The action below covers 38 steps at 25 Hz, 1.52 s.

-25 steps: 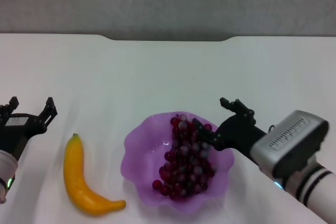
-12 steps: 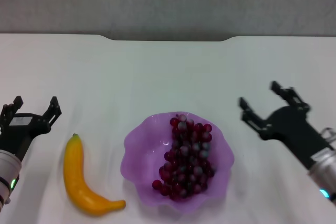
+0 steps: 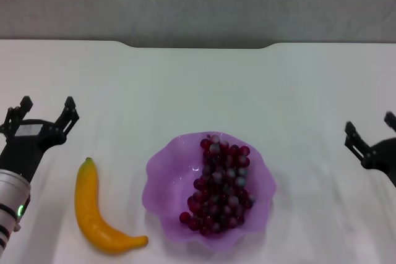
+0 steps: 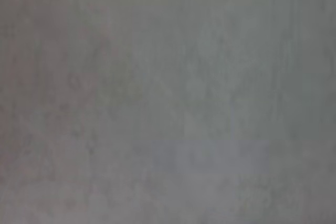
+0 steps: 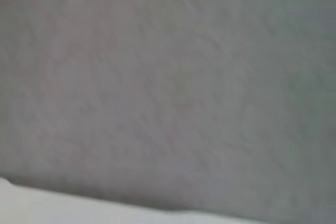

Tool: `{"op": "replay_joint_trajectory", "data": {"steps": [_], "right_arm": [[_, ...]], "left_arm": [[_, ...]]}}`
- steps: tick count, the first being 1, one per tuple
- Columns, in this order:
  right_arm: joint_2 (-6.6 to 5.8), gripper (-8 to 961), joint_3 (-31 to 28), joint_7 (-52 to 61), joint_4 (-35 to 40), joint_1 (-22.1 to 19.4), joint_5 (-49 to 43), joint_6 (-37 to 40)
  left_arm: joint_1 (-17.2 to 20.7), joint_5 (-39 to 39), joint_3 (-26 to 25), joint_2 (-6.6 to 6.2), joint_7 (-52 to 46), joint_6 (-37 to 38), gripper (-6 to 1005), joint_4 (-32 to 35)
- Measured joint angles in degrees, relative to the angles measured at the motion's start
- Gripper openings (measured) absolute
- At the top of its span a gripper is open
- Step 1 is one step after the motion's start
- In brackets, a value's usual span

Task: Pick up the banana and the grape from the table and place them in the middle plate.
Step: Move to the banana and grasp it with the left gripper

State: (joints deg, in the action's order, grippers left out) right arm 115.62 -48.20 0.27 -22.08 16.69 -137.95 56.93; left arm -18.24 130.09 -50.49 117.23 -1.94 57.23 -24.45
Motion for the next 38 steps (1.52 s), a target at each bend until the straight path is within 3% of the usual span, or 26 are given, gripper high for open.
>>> {"op": "replay_joint_trajectory", "data": {"steps": [6, 10, 11, 15, 20, 23, 24, 27, 33, 38], "right_arm": [[-0.06, 848, -0.01, -0.08, 0.56, 0.20, 0.99, -3.54], [-0.19, 848, 0.06, -0.08, 0.69, 0.30, 1.08, -3.57], [-0.19, 848, 0.05, -0.08, 0.83, 0.38, 1.11, -3.62], [-0.11, 848, 0.14, -0.10, 1.18, 1.03, 0.85, -4.72], [-0.12, 848, 0.13, -0.10, 1.33, 1.30, 0.68, -5.19], [-0.12, 848, 0.12, -0.10, 1.28, 1.34, 0.64, -5.20], [-0.13, 848, 0.12, -0.10, 1.29, 1.35, 0.62, -5.20], [-0.13, 848, 0.12, -0.10, 1.37, 1.34, 0.62, -5.20], [-0.18, 848, 0.13, -0.10, 1.05, 1.28, 0.63, -5.27], [-0.22, 848, 0.14, -0.15, 1.10, 1.46, 0.66, -5.61]], "left_arm": [[3.71, 0.76, -1.25, -1.53, 2.47, -4.01, 893, -11.21], [9.77, 3.53, -9.72, -3.38, 10.00, -20.62, 893, -28.68], [11.09, 4.23, -12.21, -3.32, 11.98, -25.71, 893, -32.34], [15.36, 6.09, -24.37, -0.45, 21.91, -48.72, 894, -45.15], [15.29, 5.86, -33.11, -0.36, 23.48, -72.89, 893, -52.36], [14.46, 6.29, -35.68, -0.39, 23.27, -79.34, 893, -53.00], [13.30, 8.15, -38.24, -0.40, 22.43, -86.18, 893, -53.91], [12.77, 12.48, -39.00, -0.31, 20.05, -89.90, 894, -55.01], [10.13, 32.25, -35.55, -0.18, 2.44, -100.77, 894, -58.42], [7.71, 34.34, -32.52, -0.24, -1.24, -105.57, 893, -57.81]]}}
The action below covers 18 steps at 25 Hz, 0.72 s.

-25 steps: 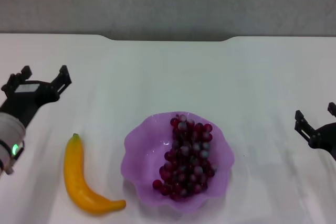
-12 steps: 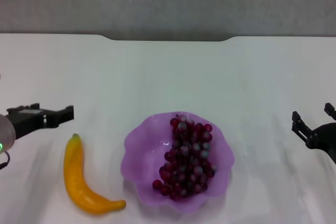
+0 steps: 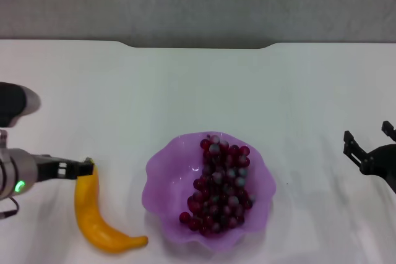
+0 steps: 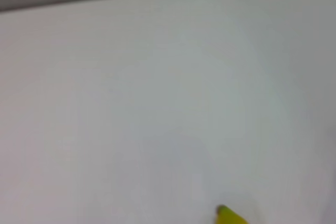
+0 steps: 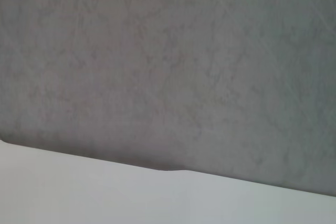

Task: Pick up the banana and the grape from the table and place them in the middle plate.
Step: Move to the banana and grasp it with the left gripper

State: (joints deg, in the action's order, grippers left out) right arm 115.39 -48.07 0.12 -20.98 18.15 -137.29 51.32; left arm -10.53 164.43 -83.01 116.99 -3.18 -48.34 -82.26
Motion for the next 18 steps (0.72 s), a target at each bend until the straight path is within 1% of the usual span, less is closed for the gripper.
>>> {"op": "replay_joint_trajectory", "data": {"steps": [7, 13, 18], "right_arm": [[0.00, 848, 0.09, -0.29, -0.14, 0.24, -0.05, -0.96], [0.00, 848, 0.08, -0.32, -0.22, 0.35, -0.08, -0.97], [0.00, 848, 0.07, -0.34, -0.21, 0.40, -0.09, -0.97]], "left_arm": [[-0.61, 0.05, 3.10, 0.06, -3.98, -0.71, 893, 0.32], [-2.02, 0.10, 3.65, 0.14, -6.21, 0.25, 894, 3.80], [-2.79, 0.10, 4.79, 0.17, -7.35, 1.11, 894, 5.21]]}}
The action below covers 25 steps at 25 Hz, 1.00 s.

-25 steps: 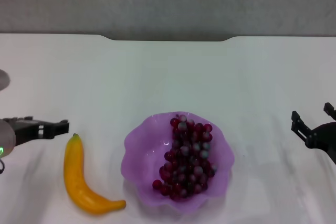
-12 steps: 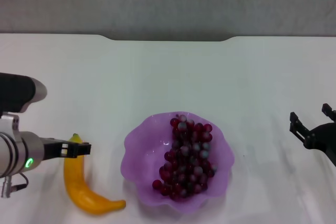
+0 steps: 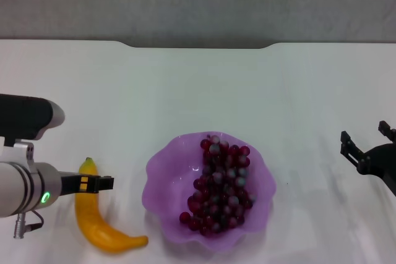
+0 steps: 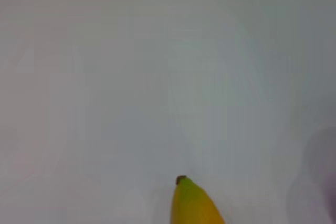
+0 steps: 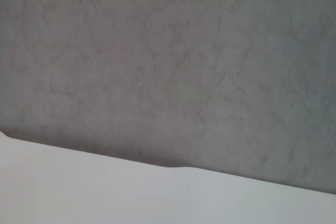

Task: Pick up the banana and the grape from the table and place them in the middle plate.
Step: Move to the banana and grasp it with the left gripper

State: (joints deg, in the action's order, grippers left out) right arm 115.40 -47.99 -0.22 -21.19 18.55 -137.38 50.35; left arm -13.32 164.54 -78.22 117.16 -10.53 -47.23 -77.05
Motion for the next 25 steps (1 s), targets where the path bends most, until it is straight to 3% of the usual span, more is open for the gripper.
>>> {"op": "replay_joint_trajectory", "data": {"steps": [15, 25], "right_arm": [[0.00, 848, 0.00, -0.05, 0.01, 0.35, 0.09, 0.05], [0.00, 848, 0.00, -0.05, 0.01, 0.35, 0.04, 0.20]], "left_arm": [[-4.81, -0.09, 0.10, 0.00, -1.77, 0.63, 893, 8.45], [-6.78, -0.10, 0.16, 0.01, -1.77, -0.01, 835, 11.55]]}}
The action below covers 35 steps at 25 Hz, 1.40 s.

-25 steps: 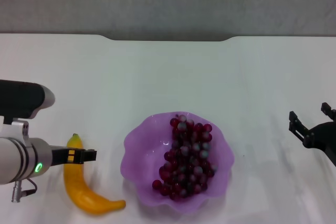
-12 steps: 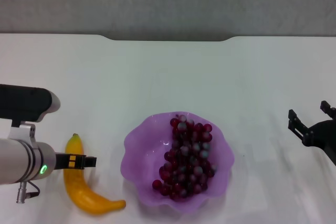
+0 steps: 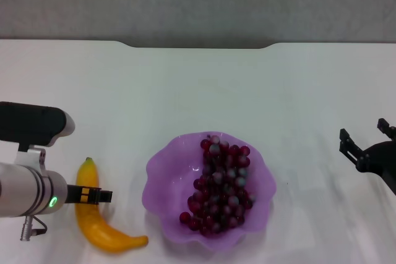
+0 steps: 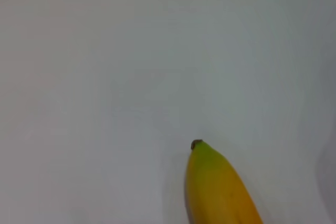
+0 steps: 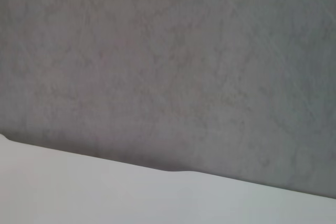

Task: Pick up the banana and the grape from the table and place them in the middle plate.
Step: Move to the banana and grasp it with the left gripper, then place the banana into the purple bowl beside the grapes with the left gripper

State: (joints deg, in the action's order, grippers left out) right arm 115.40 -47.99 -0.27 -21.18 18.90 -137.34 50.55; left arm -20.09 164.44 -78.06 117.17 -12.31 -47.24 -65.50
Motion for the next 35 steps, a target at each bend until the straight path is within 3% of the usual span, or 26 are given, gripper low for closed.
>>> {"op": "replay_joint_trajectory", "data": {"steps": [9, 14, 22, 25, 29, 35], "right_arm": [[0.00, 847, 0.00, 0.00, 0.00, 0.08, 0.02, -0.02], [0.00, 847, 0.00, 0.00, 0.00, 0.08, -0.02, 0.32], [0.00, 847, 0.00, 0.00, 0.00, 0.13, -0.04, 0.39], [0.00, 847, 0.00, 0.00, 0.00, 0.16, -0.04, 0.37], [0.00, 847, 0.43, 0.00, 0.00, 0.42, -0.12, 0.04], [0.00, 847, 0.53, 0.00, 0.09, 0.47, -0.13, -0.10]], "left_arm": [[-0.07, 0.00, 0.02, 0.07, -0.50, -0.10, 783, 0.16], [-0.06, 0.00, 0.01, 0.04, -0.67, -0.04, 563, 0.19], [0.10, 0.00, -0.21, -0.18, -0.32, -0.33, 498, -1.45], [0.25, 0.01, -2.19, -0.47, 1.22, -2.38, 498, -4.15], [2.79, 0.01, -6.29, -0.38, 6.01, -8.02, 498, -12.73], [5.08, -5.70, -6.12, -0.32, 11.43, -14.70, 498, -24.38]]}}
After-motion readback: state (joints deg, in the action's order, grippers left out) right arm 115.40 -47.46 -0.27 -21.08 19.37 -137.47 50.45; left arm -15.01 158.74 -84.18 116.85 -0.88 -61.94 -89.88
